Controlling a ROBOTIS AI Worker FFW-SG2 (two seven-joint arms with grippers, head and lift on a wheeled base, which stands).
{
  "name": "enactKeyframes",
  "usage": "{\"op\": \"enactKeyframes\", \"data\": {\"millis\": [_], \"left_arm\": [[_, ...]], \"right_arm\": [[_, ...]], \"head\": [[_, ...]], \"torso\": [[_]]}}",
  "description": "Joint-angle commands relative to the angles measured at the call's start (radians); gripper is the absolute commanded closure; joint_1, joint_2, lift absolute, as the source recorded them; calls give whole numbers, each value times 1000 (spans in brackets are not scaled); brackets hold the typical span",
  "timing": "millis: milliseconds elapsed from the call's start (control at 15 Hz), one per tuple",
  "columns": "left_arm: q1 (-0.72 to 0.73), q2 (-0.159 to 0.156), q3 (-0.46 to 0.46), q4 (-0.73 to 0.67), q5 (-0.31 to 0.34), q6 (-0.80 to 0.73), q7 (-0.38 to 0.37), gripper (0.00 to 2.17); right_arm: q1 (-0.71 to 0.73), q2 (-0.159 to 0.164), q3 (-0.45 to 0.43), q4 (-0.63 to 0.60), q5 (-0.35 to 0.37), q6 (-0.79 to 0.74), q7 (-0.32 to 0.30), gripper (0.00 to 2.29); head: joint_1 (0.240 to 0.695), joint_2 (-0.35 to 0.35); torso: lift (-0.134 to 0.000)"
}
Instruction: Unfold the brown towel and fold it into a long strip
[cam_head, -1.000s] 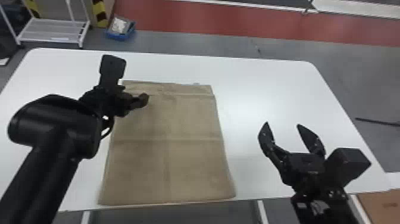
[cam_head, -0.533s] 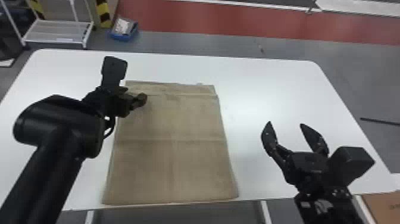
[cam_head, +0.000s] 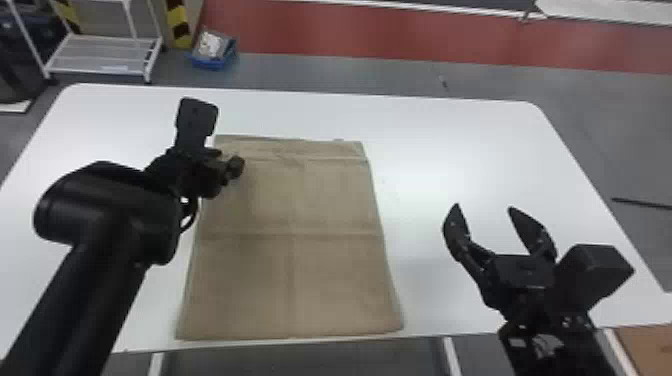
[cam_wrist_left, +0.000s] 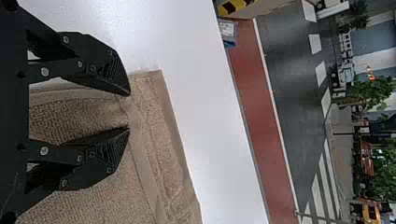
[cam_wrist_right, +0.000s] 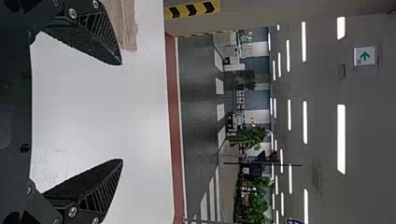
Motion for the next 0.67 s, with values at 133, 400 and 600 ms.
{"op": "enactKeyframes", "data": {"millis": [133, 400, 600], "left_arm": [[8, 0, 4, -3, -3, 0, 2, 724], [23, 0, 5, -16, -9, 0, 5, 721], [41, 0, 7, -55, -9, 3, 4, 724]], "right_arm": [[-5, 0, 1, 7, -1, 0, 0, 140], [-6, 0, 2, 10, -1, 0, 0, 140], [-6, 0, 4, 10, -1, 0, 0, 140]], "head": [[695, -117], [695, -116], [695, -116]], "torso": [[-123], [-123], [-123]]}}
